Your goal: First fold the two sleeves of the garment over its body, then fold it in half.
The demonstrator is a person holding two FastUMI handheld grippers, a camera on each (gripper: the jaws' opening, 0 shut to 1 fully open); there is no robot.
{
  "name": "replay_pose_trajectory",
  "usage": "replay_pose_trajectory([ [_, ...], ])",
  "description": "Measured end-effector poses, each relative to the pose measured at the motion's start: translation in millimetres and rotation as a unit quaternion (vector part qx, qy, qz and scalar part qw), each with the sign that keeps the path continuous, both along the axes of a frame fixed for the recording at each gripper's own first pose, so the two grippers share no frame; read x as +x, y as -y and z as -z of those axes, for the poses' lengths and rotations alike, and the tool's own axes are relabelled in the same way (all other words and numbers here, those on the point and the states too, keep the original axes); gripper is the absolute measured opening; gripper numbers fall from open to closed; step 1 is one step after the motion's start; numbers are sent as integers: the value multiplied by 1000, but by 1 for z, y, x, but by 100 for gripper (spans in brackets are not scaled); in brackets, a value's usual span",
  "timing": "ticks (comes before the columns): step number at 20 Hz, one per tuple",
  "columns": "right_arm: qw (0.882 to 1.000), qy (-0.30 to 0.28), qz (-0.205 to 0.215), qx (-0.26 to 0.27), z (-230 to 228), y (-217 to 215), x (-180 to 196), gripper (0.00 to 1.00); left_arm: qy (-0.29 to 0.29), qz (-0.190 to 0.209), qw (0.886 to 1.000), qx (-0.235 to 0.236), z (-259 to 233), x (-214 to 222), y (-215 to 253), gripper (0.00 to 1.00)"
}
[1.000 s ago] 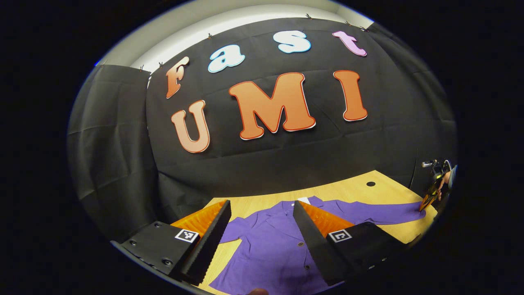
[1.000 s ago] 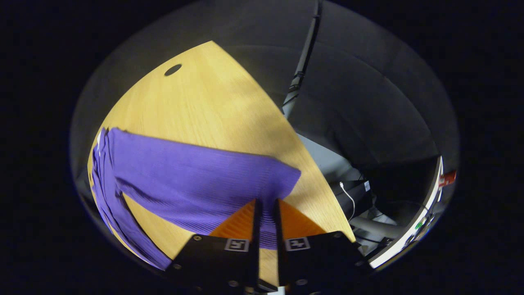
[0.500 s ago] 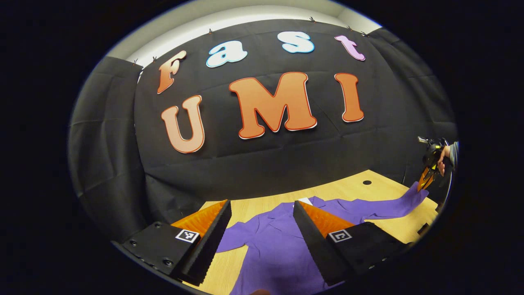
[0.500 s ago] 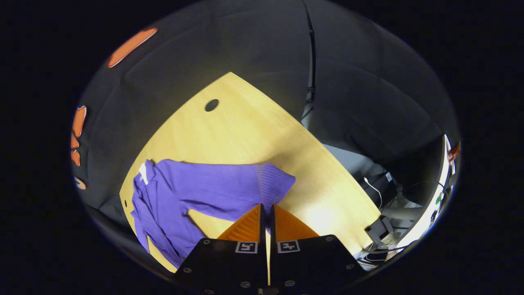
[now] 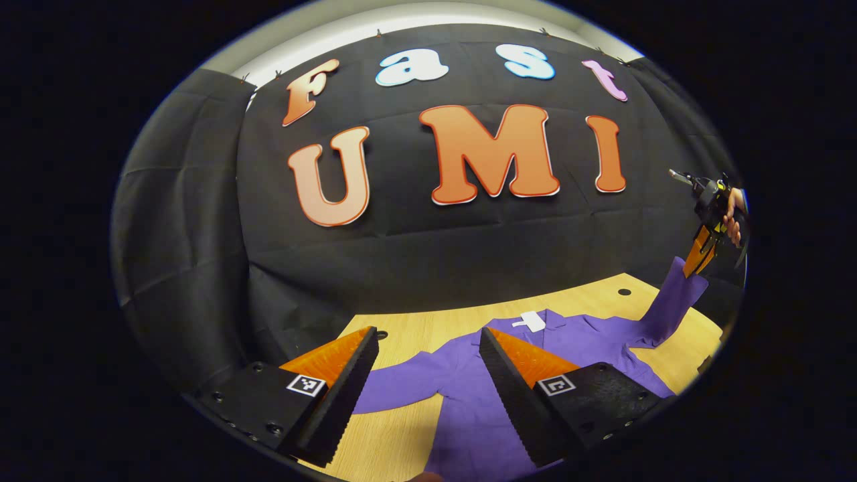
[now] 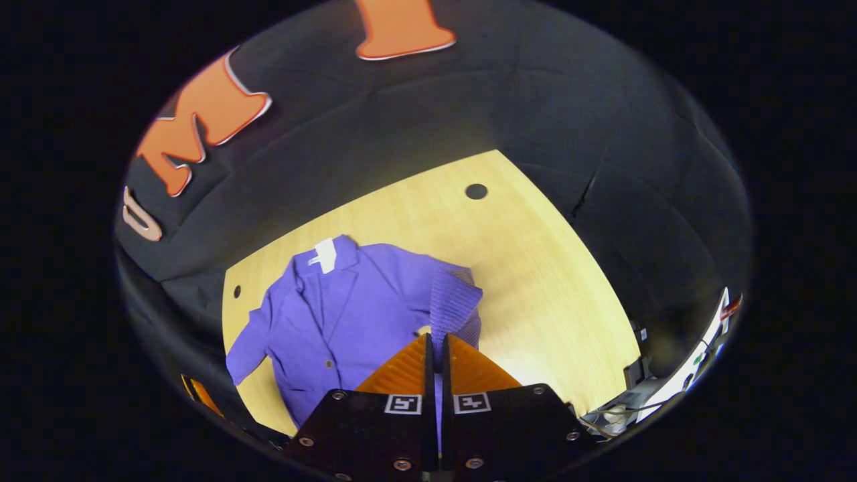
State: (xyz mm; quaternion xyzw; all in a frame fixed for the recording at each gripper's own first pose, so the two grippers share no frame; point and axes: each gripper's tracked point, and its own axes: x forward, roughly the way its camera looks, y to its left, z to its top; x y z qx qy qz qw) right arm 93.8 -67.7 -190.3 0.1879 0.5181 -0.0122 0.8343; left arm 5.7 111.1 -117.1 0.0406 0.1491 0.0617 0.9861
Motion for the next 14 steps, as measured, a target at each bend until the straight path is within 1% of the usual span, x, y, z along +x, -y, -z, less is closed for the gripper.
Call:
replay_pose_trajectory([
  [2, 999, 16, -31, 6, -25, -39, 11, 3, -6, -14, 1000, -7, 8, -1, -20, 99],
  [3, 998, 27, -53, 10, -42, -68, 17, 3, -9, -24, 1000, -9, 14, -4, -33, 99],
  [5, 996, 37, -81, 8, -52, -99, 24, 3, -16, -37, 999, -11, 20, -9, -50, 99],
  [7, 993, 42, -106, 12, -57, -133, 33, 2, -23, -49, 998, -12, 26, -14, -67, 99],
  [10, 989, 38, -141, 21, -55, -200, 41, 2, -38, -77, 996, -6, 37, -26, -105, 99],
  [14, 983, 35, -175, 49, -52, -270, 45, 2, -50, -101, 994, 0, 44, -37, -139, 99],
])
